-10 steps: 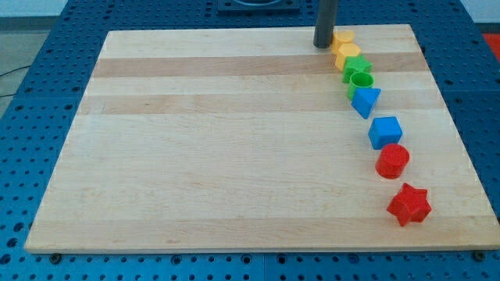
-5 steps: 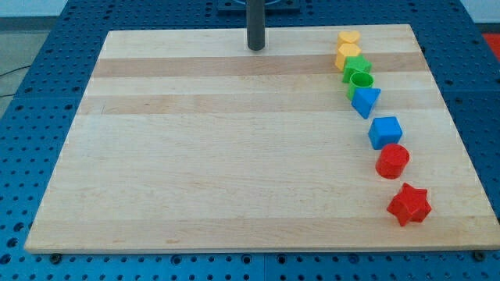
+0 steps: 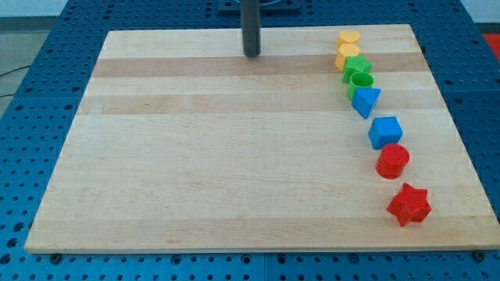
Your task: Slightly push the green circle and blue triangle to the top of the blue cube
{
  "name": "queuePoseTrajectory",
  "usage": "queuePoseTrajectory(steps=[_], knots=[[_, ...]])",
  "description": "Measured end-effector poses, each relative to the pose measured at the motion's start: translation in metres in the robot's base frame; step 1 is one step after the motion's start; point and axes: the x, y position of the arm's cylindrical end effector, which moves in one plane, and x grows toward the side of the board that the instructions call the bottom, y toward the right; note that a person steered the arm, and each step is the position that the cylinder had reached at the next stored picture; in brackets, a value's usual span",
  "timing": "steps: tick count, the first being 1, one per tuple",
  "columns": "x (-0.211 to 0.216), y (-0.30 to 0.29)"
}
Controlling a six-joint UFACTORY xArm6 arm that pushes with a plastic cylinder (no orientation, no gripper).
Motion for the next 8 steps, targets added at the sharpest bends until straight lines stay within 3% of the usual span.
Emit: queuePoseTrajectory(steps=[1, 7, 8], knots=[[0.024, 0.05], [0.011, 0.13], [0.044, 0.123]])
